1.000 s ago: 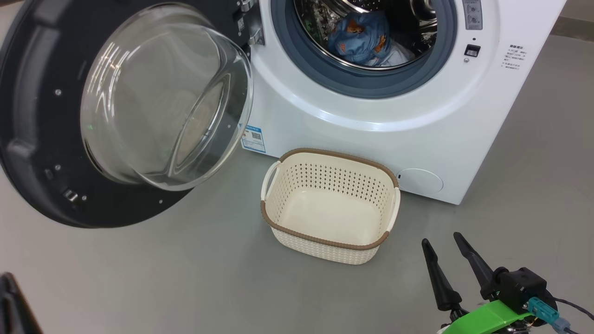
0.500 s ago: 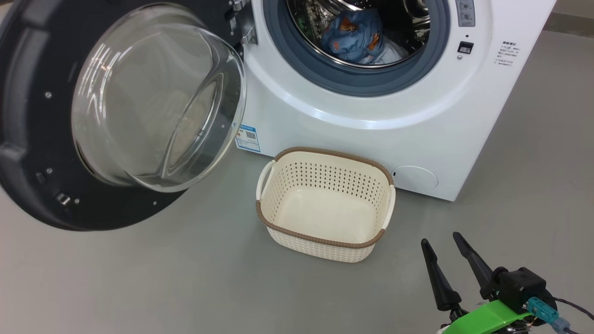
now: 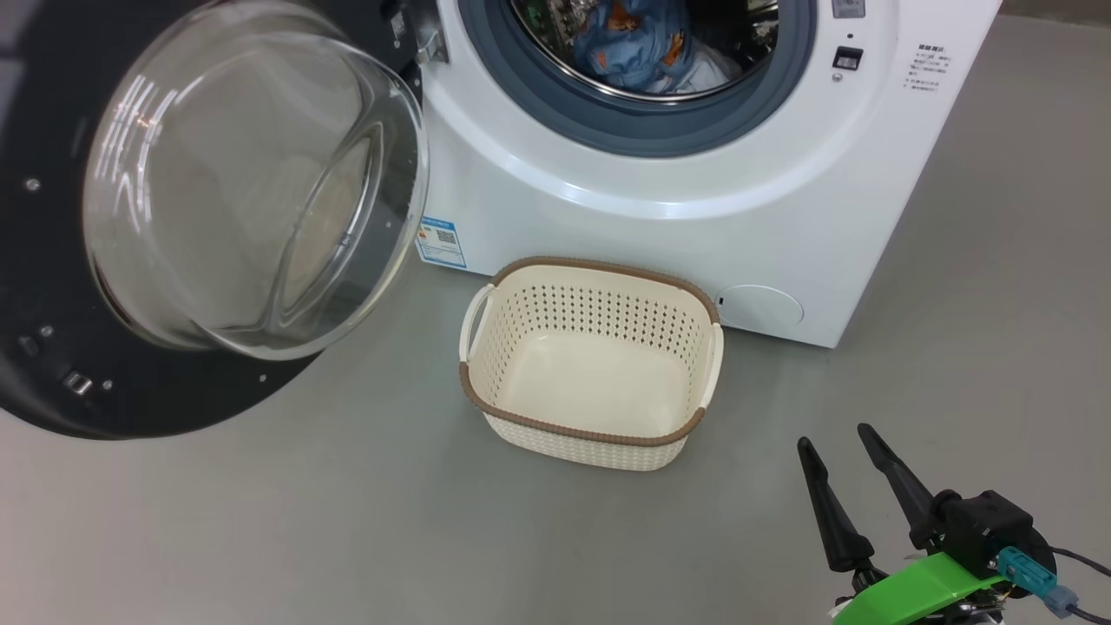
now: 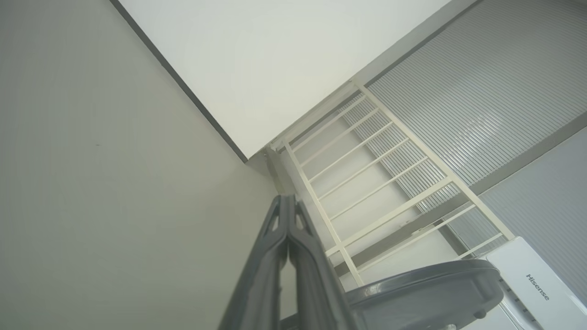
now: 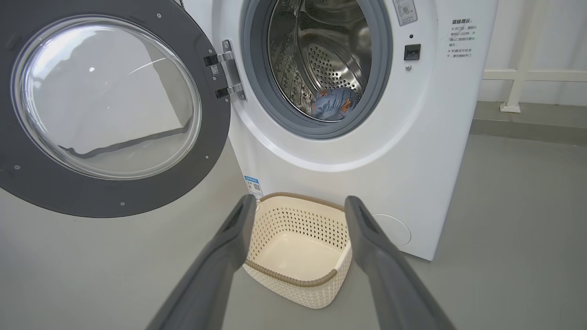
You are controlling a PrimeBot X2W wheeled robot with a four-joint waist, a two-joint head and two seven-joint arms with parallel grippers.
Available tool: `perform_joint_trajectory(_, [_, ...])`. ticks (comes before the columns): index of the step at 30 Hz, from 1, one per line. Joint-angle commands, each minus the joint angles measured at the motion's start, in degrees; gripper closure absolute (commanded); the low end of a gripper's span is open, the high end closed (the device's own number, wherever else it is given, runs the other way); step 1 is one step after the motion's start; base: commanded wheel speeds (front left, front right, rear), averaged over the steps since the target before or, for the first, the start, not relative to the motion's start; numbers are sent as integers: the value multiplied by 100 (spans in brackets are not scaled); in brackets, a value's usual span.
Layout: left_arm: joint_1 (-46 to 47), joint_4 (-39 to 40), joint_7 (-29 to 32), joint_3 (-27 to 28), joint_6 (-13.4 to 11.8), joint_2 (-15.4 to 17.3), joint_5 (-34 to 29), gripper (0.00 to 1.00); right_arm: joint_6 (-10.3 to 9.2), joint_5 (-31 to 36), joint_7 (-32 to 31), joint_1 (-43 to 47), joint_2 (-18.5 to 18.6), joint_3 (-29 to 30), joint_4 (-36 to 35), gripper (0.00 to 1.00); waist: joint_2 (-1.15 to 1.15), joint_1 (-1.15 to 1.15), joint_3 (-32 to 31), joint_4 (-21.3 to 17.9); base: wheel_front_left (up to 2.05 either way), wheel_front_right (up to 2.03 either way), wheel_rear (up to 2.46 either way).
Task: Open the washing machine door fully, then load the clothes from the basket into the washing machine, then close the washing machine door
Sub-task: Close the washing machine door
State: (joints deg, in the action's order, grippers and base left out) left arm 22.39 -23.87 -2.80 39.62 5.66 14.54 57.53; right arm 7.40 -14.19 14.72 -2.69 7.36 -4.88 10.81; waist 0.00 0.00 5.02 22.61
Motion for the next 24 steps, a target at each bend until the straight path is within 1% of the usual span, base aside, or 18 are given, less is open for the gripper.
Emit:
perform_joint_trajectory(1, [243,-42,199,152,85,437,233,100,9,37,22,-209,72,-146,-165,0,0,0,74,-60,0,0,0])
perform_joint_trajectory(7, [682,-609,822,405,156,637,1208,100,9,48,-56,-265,159,-141,-259,0,0,0,230,-137,0,0,0])
perform_joint_trajectory(10, [839,-837,1135,496,165,764,1552,100,9,58,-108,-297,201,-138,-326,0,0,0,310,-188,0,0,0])
perform_joint_trajectory(15, [982,-1093,1422,520,162,961,1747,100,9,73,-183,-336,261,-118,-423,0,0,0,424,-257,0,0,0])
perform_joint_trajectory(19, [1138,-1294,1704,452,71,1156,1815,100,9,104,-277,-368,317,-105,-537,0,0,0,558,-334,0,0,0])
perform_joint_trajectory(24, [1306,-1456,1880,442,5,1273,1910,100,9,120,-354,-389,383,-67,-665,0,0,0,704,-411,0,0,0])
